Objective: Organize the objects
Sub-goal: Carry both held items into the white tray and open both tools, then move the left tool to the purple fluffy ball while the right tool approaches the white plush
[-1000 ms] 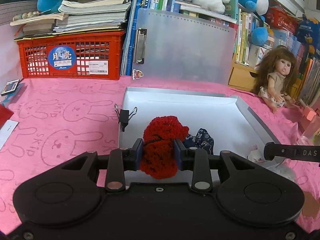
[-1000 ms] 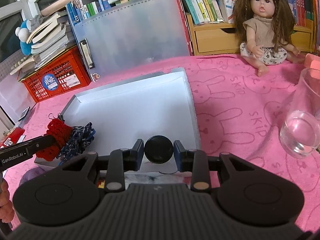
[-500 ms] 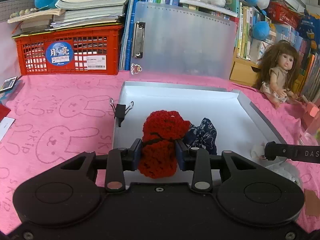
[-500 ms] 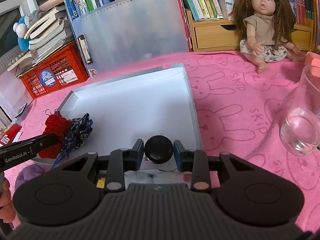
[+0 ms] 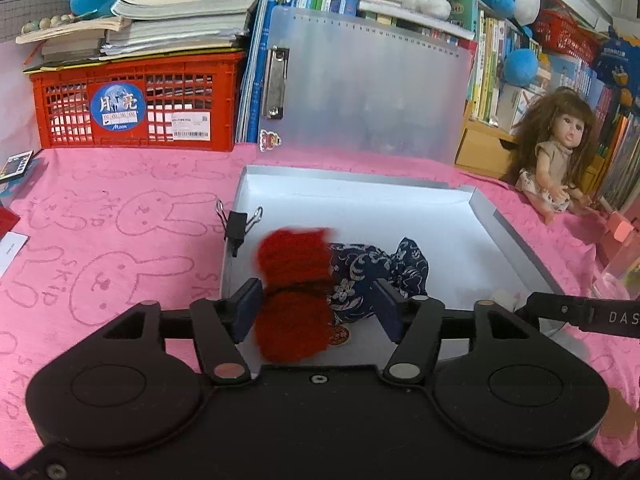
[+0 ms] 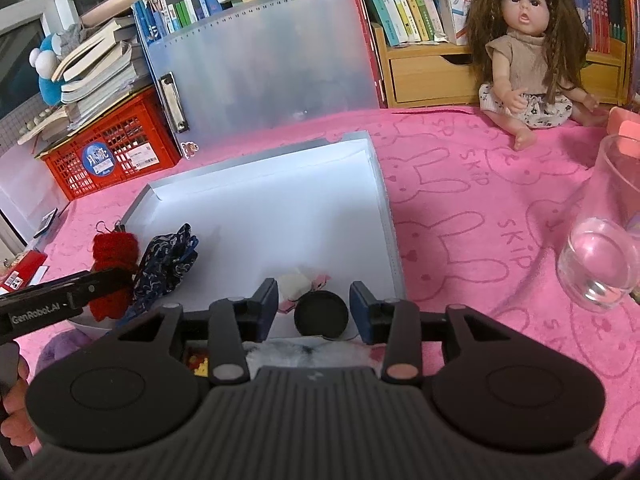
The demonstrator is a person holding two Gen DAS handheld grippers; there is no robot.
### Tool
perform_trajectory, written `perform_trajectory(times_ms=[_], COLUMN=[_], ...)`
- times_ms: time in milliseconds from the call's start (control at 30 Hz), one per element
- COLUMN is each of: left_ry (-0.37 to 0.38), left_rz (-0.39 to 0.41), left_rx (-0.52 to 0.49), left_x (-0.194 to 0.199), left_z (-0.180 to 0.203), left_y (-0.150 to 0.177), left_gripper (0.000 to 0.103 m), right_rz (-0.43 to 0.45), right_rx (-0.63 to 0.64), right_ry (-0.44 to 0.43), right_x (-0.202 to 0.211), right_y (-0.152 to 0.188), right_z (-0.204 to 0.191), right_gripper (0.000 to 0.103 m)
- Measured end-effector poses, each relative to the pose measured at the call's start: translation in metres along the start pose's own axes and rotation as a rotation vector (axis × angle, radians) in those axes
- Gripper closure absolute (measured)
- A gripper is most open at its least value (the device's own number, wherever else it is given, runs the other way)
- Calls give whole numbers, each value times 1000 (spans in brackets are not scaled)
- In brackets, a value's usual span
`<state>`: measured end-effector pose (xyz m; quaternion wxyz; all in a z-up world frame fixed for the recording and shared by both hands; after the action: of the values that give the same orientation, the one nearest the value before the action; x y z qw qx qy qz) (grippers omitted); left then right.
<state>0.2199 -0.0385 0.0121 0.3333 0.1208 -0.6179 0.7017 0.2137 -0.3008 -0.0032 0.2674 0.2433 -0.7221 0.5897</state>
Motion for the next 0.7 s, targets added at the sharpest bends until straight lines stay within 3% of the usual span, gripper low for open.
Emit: perform_trajectory(times_ms=[300,700], left_ry=[10,16], left_rz=[21,42], left_rx=[-29,-120], left_x=[29,76], left_z=[1,7], left_y=[-2,15], left_gripper=[33,19], right_rz=[24,55], right_rx=[18,60], right_ry=[-21,-77], right_x=[21,53], right_y=[1,14], right_z=[-3,-7], right_gripper=[42,26])
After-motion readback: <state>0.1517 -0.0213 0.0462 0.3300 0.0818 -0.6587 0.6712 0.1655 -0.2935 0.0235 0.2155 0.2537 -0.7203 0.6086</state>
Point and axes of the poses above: each gripper's, at about its wrist camera, not at the fingertips, and x roughly against the way its jaws point, z to its right, y to its underside, the point moved 5 cm from there along -x, roughly the way its jaws point, and after that the axes turned 7 degrees about y, right-handed, at the moved point
